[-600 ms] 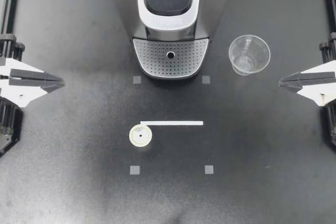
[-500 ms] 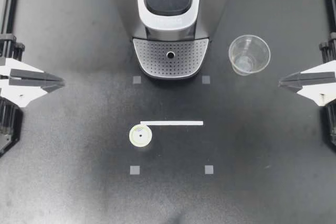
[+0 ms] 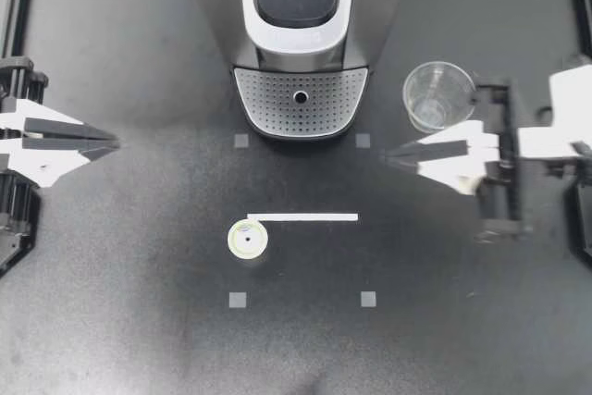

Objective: Place the coffee capsule inside the capsule container, then place the cup onto the center of the cup tray, then push the 'Hot Water' and 'Travel Mug' buttons.

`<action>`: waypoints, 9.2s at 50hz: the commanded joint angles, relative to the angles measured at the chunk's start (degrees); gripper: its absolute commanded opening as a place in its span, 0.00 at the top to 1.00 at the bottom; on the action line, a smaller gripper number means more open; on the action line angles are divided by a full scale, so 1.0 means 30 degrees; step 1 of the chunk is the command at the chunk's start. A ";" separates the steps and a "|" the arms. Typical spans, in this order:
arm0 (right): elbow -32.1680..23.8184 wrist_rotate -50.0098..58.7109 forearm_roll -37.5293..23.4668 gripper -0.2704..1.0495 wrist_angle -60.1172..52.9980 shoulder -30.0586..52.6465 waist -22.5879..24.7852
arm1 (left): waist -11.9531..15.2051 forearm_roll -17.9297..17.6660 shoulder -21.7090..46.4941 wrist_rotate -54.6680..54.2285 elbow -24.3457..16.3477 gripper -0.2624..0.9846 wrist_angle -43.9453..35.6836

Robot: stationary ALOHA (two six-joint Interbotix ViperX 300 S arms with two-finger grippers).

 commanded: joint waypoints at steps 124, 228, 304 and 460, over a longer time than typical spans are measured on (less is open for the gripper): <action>-0.9961 0.0000 0.0176 0.81 0.7705 1.3447 0.1699 | -0.1787 0.0674 1.7813 -0.0293 -0.3779 0.13 0.0059; -1.0488 0.0000 0.0146 0.81 0.8555 1.3389 0.1699 | -0.1494 0.0703 1.8457 0.0029 -0.5361 0.19 0.2373; -0.5039 0.2168 0.0439 0.81 -0.6270 0.6270 -0.3896 | -0.1523 0.0557 1.2773 -0.2754 -0.4570 0.40 0.2314; -0.3867 -0.0439 0.0322 0.81 -0.5449 -0.0703 -0.8232 | -0.0762 1.5029 1.2334 0.3047 -1.6465 0.40 1.6729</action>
